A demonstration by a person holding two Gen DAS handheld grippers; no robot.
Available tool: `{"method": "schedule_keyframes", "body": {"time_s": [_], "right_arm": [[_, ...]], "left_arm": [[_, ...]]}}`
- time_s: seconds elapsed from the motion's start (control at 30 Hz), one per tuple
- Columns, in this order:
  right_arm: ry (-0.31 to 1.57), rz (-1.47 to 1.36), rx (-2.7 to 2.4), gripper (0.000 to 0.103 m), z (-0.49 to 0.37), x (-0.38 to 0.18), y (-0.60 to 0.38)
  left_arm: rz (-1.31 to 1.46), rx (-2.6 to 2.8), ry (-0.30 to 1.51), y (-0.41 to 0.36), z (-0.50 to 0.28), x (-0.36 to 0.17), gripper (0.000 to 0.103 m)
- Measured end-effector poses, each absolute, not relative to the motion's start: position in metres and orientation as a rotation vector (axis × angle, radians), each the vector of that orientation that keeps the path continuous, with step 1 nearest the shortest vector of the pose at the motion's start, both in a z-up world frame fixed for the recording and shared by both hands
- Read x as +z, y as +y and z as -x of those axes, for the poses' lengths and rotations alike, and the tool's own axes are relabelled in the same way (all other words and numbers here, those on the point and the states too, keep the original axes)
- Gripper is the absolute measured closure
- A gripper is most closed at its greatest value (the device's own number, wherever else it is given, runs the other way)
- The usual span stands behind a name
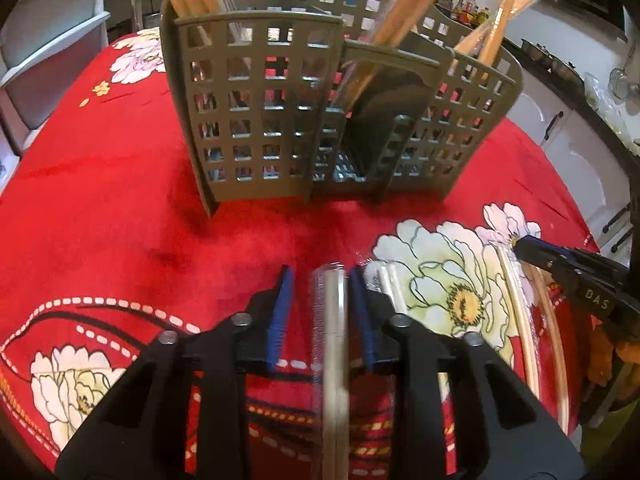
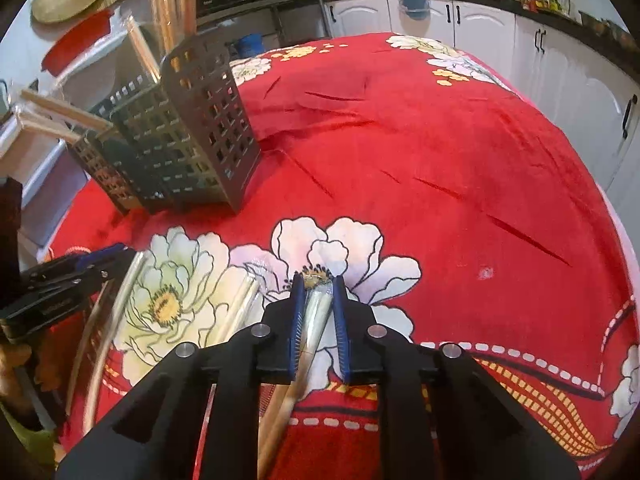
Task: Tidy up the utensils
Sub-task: 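Close the right tool on wrapped chopsticks while the left tool grasps another pair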
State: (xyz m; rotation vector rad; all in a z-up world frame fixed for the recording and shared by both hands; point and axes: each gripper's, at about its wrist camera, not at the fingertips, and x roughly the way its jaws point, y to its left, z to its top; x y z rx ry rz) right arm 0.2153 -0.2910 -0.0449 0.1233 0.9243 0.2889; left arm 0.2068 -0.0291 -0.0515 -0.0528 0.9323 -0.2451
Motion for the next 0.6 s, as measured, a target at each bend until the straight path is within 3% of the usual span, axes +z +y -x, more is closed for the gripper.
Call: {"method": "schedule_keyframes", "body": {"time_s": [0.23, 0.6], "right_arm": [[0.885, -0.203, 0.303, 0.09, -0.216, -0.036, -0.3], [0.759, -0.135, 0.279, 0.091, -0.196, 0.009, -0.297]], "left_arm": [[0.112, -0.255, 0.929, -0.015, -0.211, -0.048, 0.098], [0.18, -0.282, 0.85, 0.001, -0.185, -0.025, 0.1]]}}
